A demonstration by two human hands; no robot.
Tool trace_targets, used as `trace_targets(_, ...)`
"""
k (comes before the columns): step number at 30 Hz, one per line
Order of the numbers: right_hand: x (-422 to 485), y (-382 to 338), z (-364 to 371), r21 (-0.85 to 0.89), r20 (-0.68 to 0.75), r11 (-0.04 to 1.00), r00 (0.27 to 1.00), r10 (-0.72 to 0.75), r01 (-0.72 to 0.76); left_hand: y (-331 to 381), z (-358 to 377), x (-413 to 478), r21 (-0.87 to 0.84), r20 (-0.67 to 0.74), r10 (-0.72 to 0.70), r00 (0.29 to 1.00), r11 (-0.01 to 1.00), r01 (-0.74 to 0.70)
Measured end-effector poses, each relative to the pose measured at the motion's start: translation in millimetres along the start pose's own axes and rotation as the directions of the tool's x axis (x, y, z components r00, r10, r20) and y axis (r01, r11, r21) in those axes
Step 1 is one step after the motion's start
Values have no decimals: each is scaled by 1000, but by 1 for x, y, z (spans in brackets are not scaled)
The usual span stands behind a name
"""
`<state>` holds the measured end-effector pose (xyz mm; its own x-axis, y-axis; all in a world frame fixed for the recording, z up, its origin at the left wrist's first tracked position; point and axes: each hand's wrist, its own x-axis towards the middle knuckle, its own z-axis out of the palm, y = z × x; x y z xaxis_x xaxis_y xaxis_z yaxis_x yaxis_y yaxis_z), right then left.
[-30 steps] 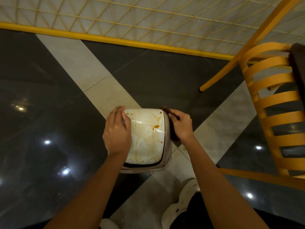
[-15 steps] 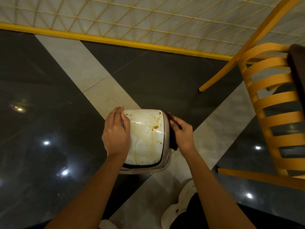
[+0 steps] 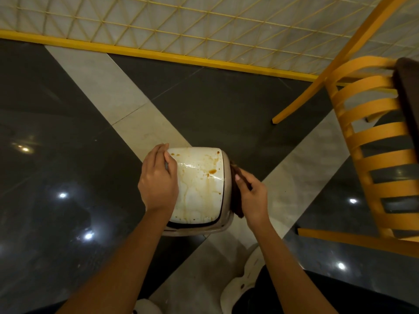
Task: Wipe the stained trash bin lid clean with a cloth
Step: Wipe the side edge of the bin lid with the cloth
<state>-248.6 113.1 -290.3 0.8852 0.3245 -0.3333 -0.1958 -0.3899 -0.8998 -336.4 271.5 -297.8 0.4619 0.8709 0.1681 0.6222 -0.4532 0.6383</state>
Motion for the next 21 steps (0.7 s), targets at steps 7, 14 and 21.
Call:
trace_targets(7,-1,-10,7,-17,-50,995,994,-97,96,0,0,0,-14,12,-5,1000,1000,5)
trace_targets(14,-2,2,6,-19,-62,998,996,-68,67,2,-1,0,1,15,3,1000,1000,-3)
trace_targets(21,-43,12,7,-42,-116,979,972,-203,199,0,-1,0,-5,-1,7,1000,1000,-7)
